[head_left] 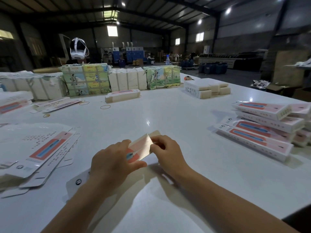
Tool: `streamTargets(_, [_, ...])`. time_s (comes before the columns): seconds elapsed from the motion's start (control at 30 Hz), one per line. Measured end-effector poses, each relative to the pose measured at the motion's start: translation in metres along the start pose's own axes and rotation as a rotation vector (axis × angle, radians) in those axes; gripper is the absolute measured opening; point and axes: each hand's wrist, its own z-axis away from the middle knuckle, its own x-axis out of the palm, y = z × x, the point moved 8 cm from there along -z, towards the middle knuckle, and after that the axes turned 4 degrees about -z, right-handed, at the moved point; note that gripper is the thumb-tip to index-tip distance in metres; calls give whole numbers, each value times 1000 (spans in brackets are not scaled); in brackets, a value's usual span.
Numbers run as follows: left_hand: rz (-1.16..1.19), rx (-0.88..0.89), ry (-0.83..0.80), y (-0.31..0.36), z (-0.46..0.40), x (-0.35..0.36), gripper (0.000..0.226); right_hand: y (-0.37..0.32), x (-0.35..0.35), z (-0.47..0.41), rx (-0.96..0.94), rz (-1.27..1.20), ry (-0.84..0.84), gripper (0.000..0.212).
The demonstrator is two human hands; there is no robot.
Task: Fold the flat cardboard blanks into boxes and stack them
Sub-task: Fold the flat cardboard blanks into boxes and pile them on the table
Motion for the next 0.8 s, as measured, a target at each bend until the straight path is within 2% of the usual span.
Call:
streamTargets(0.27, [-6,-11,9,0,-1,4,70,-1,6,-2,-72,201,-43,29])
streamTargets(0.33, [0,-17,18,-1,-1,2,78,-1,0,-4,-73,216,19,27])
streamTargets(0.37, [7,-19,21,-2,0,1,82,0,-5,-5,-60,211,71,37])
streamTargets(0.43, [30,-21,27,-4,0,-1,84,8,-14,-7,34,123,125,69])
streamTargets(0.5, [44,-12,33,-2,0,-2,84,23,-11,-8,226,-164,63,83])
streamTargets(0.53, [48,0,34,1,1,-2,84,30,-4,-7,321,-361,7,76])
streamTargets(0.6, [55,19,36,5,1,-3,85,31,7,-7,392,-629,-82,43])
streamTargets(0.63, [57,21,35,5,1,-3,87,29,7,-7,363,-648,-92,33])
streamTargets(0.7, [59,20,36,5,1,-5,87,25,4,-8,265,-607,-71,26])
streamTargets(0.8, [42,7,46,4,0,-7,76,12,-4,-5,80,-345,0,14])
